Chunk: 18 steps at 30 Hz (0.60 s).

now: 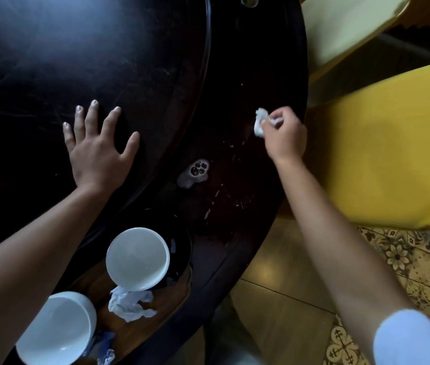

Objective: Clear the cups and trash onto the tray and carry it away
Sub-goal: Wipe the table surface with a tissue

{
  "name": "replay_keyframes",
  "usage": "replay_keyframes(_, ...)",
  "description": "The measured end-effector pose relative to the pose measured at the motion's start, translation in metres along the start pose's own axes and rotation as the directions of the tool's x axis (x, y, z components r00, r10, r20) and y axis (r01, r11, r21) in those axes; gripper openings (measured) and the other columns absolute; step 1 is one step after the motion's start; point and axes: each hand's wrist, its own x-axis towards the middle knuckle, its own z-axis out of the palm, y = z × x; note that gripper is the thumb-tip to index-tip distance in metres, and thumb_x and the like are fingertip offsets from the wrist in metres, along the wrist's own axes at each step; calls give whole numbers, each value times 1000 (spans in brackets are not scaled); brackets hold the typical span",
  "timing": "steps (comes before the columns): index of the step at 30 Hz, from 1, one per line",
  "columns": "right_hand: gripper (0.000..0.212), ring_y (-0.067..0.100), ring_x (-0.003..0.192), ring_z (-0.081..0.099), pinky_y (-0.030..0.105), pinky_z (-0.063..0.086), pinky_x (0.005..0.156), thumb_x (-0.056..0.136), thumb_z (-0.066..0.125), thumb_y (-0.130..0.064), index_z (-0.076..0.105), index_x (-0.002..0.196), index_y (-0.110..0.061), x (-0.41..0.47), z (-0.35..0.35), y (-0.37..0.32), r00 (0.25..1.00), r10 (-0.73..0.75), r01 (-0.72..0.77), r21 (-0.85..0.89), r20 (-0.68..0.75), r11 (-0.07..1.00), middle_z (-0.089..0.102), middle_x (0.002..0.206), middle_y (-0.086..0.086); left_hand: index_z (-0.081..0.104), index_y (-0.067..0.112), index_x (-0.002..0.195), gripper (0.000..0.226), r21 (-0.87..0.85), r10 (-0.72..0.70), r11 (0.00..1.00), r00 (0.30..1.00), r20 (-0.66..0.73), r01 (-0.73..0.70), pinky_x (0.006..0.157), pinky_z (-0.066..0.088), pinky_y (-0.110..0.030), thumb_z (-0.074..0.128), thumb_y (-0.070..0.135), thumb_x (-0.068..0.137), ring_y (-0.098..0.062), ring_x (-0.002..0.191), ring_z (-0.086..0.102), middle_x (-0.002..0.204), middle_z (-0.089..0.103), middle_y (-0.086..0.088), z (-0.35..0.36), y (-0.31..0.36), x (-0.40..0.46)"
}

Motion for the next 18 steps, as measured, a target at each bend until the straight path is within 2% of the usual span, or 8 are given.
replay_keyframes(3, 10, 18, 91, 66, 32, 55, 70, 93, 63, -32, 66, 96, -23, 34, 12, -5, 999, 8, -5, -72, 35, 997, 66, 94, -7, 38, 30, 154, 65, -1, -3, 1000, 1000, 2, 3, 126, 1, -51, 43, 63, 98, -28, 158, 7, 169, 19, -7, -1, 0, 1)
replay_keyframes(6, 11, 20, 93, 65, 27, 48, 68, 94, 61, -29, 68, 97, -22, 22, 24, -5, 996, -49, 58, -130, 77, 990, 68, 104, 0, 38, 30, 155, 66, 3, -3, 1000, 1000, 1, 3, 126, 1, -52, 41, 64, 98, -28, 158, 7, 169, 19, -7, -1, -1, 3)
replay_keyframes(9, 12, 21, 90, 64, 26, 40, 67, 92, 61, -30, 68, 97, -21, -28, 32, 1, 977, -151, 170, -126, 149, 977, 67, 101, 2, 38, 30, 155, 66, 5, -5, 1000, 1000, 4, 5, 126, 1, -51, 42, 64, 98, -27, 158, 6, 170, 18, -6, 0, -1, 3)
replay_keyframes(12, 12, 21, 84, 63, 27, 40, 64, 91, 64, -30, 67, 95, -19, -91, 27, 16, 949, -249, 273, -107, 193, 956, 65, 95, 0, 38, 30, 155, 65, 4, -1, 1000, 1000, -4, 1, 126, 2, -52, 42, 63, 98, -28, 158, 7, 169, 19, -7, 1, -1, 2)
replay_keyframes(15, 11, 17, 80, 63, 26, 42, 62, 90, 68, -32, 67, 93, -21, -127, 17, 28, 939, -257, 284, -96, 227, 954, 65, 93, -5, 38, 30, 155, 66, 5, 3, 1000, 1000, -1, -3, 126, 2, -52, 40, 64, 98, -28, 158, 6, 169, 19, -7, 1, -2, 2)
replay_keyframes(18, 10, 15, 79, 63, 28, 45, 62, 89, 68, -31, 68, 92, -21, -125, 8, 30, 933, -222, 256, -87, 283, 963, 66, 91, -7, 38, 30, 155, 66, -3, 3, 1000, 1000, 2, -3, 126, 2, -53, 41, 64, 98, -28, 158, 6, 170, 18, -7, 1, -1, 2)
